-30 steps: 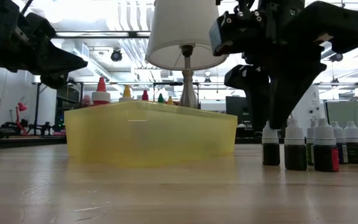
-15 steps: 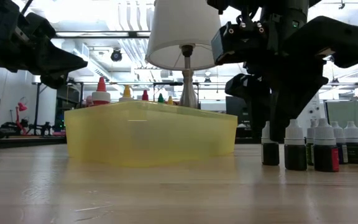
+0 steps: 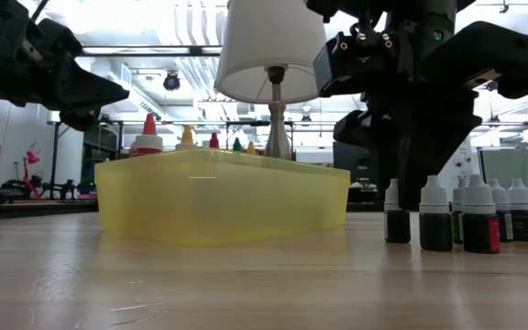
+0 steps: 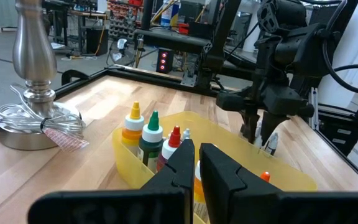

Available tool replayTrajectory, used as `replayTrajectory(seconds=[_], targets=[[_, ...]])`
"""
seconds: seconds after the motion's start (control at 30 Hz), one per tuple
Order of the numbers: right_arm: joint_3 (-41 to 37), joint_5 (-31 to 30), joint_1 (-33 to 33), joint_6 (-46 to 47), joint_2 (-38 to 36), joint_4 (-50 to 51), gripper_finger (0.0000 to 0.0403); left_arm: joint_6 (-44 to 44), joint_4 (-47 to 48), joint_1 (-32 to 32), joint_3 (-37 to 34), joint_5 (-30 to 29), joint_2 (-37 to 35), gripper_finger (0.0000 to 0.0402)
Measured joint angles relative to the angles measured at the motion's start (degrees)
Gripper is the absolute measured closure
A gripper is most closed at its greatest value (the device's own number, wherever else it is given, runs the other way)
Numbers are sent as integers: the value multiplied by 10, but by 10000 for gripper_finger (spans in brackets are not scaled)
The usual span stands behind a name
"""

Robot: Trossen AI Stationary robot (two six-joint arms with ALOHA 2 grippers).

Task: Pick & Place food coloring
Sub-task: Put the small black food coloring bottle into the yellow bin

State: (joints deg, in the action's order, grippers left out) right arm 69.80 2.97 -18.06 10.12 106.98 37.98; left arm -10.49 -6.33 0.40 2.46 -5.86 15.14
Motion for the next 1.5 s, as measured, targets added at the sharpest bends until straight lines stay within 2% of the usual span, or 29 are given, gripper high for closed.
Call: replayTrajectory(seconds=[0.3, 0.47, 0.7, 1.0, 1.33, 1.5], targets=[[0, 1, 0, -1, -1, 0, 351, 0, 0, 0, 0, 0, 0, 401], [22, 5, 5, -3, -4, 15, 349, 0, 0, 0, 0, 0, 0, 401], [99, 51, 24, -3, -4, 61, 347, 0, 0, 0, 0, 0, 0, 401], [199, 57, 54, -11, -4, 140, 347, 0, 0, 0, 0, 0, 0, 401], [211, 56, 100, -59, -2, 146, 347, 0, 0, 0, 0, 0, 0, 401], [209, 55, 124, -42, -2, 146, 346, 0, 0, 0, 0, 0, 0, 401]])
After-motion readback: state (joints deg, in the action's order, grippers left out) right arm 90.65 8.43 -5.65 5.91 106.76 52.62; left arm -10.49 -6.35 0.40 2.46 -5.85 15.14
